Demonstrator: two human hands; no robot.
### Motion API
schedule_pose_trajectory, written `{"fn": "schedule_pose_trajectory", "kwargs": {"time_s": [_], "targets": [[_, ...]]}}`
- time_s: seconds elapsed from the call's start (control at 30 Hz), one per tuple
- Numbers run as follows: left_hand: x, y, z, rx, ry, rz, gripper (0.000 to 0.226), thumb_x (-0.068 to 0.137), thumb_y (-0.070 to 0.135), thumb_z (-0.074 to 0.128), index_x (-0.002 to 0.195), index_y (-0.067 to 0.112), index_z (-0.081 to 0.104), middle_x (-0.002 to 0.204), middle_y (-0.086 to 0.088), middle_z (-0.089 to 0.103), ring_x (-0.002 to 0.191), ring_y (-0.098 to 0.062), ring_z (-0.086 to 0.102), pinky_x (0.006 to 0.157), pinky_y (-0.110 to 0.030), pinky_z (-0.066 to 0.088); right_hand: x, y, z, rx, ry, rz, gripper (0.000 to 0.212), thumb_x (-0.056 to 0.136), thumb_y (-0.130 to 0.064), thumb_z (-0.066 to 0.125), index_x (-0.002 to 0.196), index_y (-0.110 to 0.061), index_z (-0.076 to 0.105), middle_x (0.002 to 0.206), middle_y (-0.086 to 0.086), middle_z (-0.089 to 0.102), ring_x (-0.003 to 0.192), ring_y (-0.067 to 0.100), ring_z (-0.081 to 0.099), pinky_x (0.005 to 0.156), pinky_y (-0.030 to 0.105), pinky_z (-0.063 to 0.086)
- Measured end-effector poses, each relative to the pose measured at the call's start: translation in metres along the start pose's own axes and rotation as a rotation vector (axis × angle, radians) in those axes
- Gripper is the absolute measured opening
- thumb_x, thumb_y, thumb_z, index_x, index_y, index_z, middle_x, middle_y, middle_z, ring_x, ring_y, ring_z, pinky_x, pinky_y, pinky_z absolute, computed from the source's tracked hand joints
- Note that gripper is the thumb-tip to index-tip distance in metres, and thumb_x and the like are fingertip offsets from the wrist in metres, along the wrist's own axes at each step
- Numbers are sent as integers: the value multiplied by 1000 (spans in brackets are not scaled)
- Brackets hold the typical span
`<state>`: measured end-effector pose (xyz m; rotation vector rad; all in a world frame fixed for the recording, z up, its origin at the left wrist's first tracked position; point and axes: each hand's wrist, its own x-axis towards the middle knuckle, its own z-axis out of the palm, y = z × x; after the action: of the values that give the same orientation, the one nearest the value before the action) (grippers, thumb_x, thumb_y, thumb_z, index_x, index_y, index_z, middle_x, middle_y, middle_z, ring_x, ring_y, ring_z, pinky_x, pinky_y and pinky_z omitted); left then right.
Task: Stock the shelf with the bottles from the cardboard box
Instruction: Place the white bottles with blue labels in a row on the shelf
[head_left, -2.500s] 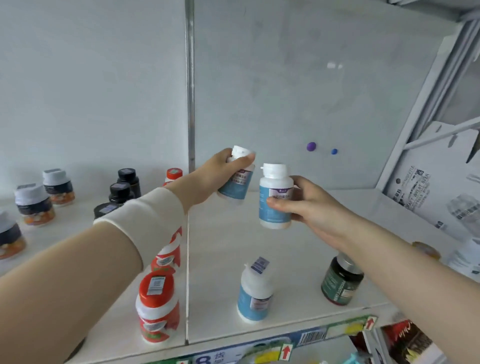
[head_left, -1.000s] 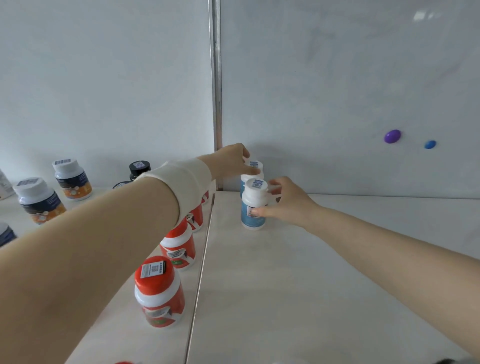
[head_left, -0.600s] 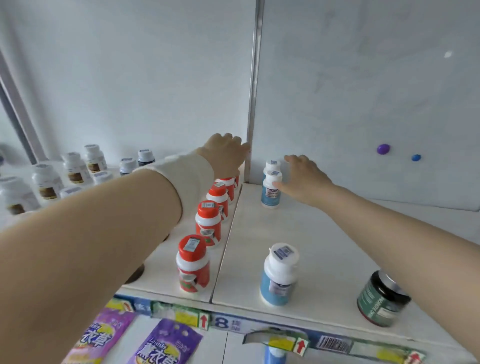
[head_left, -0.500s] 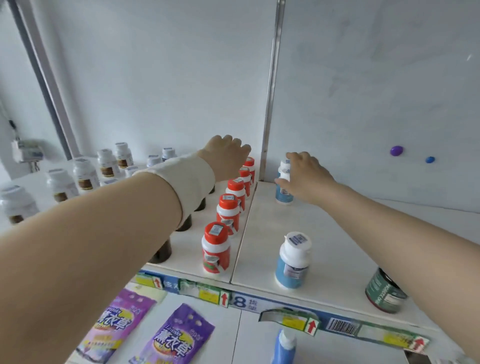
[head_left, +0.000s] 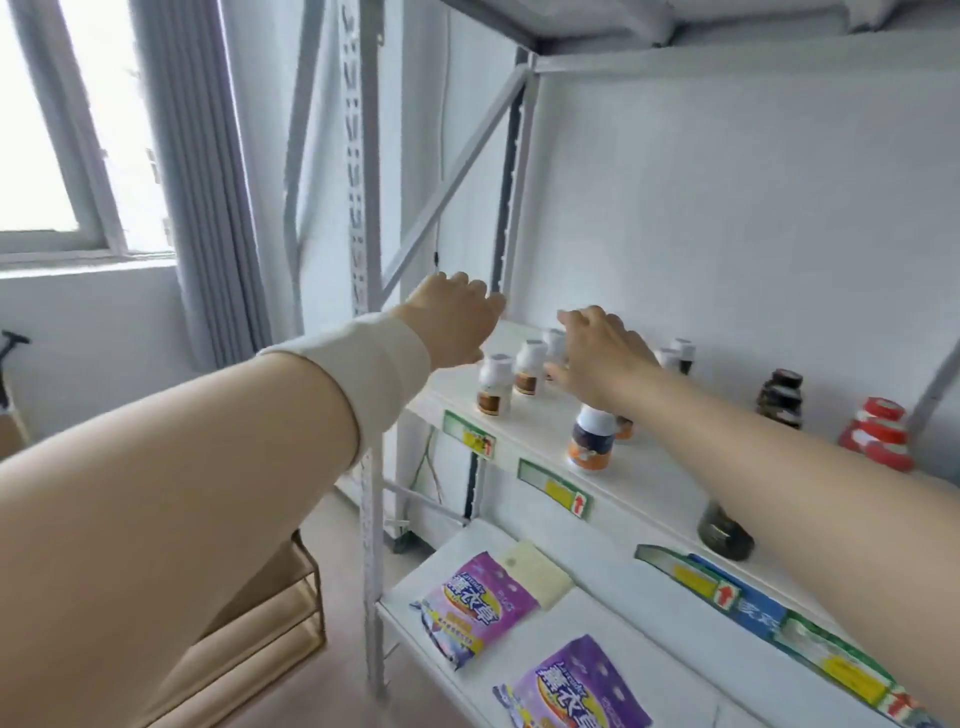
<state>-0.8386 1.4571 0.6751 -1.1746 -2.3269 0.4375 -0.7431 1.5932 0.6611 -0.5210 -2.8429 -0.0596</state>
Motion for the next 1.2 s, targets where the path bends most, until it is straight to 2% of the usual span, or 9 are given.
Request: {"fn": "schedule_pose_trajectory", "kwargs": {"time_s": [0.1, 0.23, 0.47, 0.6, 0.77, 1.03, 1.2], "targets": [[-44, -85, 52, -5, -77, -116, 56, 92, 36, 53, 137, 8, 34, 131, -11, 48, 121, -29, 49, 97, -37, 40, 44, -106, 26, 24, -35, -140, 56, 93, -36, 46, 140, -10, 28, 144, 13, 32, 131, 31, 32, 102, 42, 33], [-101, -182, 131, -10, -221, -238, 50, 92, 37, 53, 132, 9, 40, 127, -10, 51, 117, -28, 50, 93, -36, 41, 88, -231, 75, 37, -102, -315, 60, 94, -37, 45, 143, -10, 24, 147, 12, 29, 135, 30, 29, 105, 41, 31], [-156, -282, 281, -101, -431, -407, 46, 93, 33, 50, 130, 8, 41, 131, -12, 50, 121, -29, 48, 97, -37, 39, 158, -364, 186, 24, -271, -489, 59, 94, -38, 44, 143, -10, 25, 145, 13, 32, 133, 31, 32, 106, 41, 31], [-169, -311, 376, -137, -572, -441, 51, 91, 35, 54, 132, 9, 40, 133, -12, 50, 123, -29, 48, 98, -39, 42, 201, -411, 269, 57, -365, -574, 55, 93, -38, 46, 140, -13, 30, 143, 10, 36, 131, 28, 34, 106, 38, 31], [-189, -331, 476, -255, -771, -500, 51, 91, 36, 55, 132, 10, 40, 131, -11, 51, 121, -28, 49, 93, -37, 43, 236, -459, 368, 66, -555, -688, 61, 93, -37, 46, 145, -13, 24, 145, 8, 34, 136, 25, 30, 111, 37, 28], [-258, -352, 609, -441, -1009, -637, 30, 93, 18, 42, 122, 9, 45, 124, -11, 53, 113, -29, 50, 88, -35, 42, 263, -544, 490, -8, -817, -841, 59, 95, -37, 44, 145, -13, 23, 143, 7, 36, 134, 26, 33, 107, 35, 31], [-282, -360, 697, -551, -1095, -606, 33, 93, 16, 42, 125, 8, 43, 125, -12, 52, 114, -29, 50, 90, -35, 42, 261, -588, 569, -24, -973, -796, 57, 94, -38, 44, 142, -13, 27, 143, 7, 37, 132, 26, 35, 106, 34, 31]]}}
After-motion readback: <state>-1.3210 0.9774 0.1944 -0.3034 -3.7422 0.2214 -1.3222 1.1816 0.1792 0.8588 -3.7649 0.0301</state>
